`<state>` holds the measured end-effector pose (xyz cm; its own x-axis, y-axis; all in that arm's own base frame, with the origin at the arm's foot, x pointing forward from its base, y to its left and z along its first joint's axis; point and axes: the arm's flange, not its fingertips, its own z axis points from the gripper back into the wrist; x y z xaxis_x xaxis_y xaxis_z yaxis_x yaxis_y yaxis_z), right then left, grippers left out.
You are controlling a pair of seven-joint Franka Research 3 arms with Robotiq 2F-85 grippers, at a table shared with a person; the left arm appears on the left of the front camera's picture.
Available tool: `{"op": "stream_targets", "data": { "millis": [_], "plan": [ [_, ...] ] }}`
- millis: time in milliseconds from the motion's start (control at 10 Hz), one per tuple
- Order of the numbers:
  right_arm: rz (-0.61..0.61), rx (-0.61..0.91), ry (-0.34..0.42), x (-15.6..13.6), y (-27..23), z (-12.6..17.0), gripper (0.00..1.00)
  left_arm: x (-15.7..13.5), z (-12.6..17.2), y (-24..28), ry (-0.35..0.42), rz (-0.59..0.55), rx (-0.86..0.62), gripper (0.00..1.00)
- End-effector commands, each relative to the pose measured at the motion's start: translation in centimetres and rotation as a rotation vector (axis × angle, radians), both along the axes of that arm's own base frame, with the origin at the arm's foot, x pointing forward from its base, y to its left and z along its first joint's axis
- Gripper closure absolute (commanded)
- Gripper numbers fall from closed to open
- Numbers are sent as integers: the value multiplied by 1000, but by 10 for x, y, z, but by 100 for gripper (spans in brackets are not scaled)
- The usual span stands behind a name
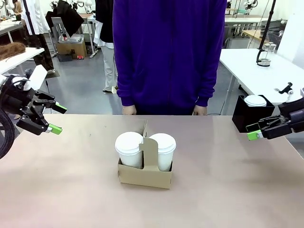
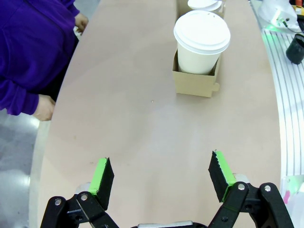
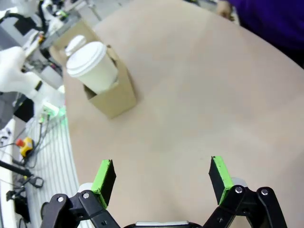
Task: Pour a drink into a cup and package it in a carrier.
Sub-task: Insert the held 600 ml Paper Cup into the Cup Carrier.
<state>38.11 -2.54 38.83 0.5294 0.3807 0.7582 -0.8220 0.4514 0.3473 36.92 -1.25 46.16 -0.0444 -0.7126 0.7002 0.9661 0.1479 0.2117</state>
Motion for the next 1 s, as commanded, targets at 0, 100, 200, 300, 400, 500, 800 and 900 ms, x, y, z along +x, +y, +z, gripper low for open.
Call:
{"op": "stream_targets", "data": {
  "millis": [0,100,200,300,400,500,800,900],
  "plan": [
    [31,29,14,-3,5,0,0,2,-2,-1,-17,-18,-20,0],
    [31,29,14,-3,5,0,0,2,-2,-1,-17,-18,-20,0],
    [31,29,14,-3,5,0,0,2,-2,-1,-17,-18,-20,0],
    [31,29,14,-3,5,0,0,2,-2,-1,-17,-18,-20,0],
    [31,29,14,-3,5,0,0,2,-2,-1,-17,-18,-20,0],
    [31,29,14,-3,5,0,0,2,-2,-1,-17,-18,-20,0],
    [31,29,14,-3,5,0,0,2,-2,-1,-17,-18,-20,0],
    [31,29,14,-3,5,0,0,2,-2,-1,-17,-18,-20,0]
  ]
}}
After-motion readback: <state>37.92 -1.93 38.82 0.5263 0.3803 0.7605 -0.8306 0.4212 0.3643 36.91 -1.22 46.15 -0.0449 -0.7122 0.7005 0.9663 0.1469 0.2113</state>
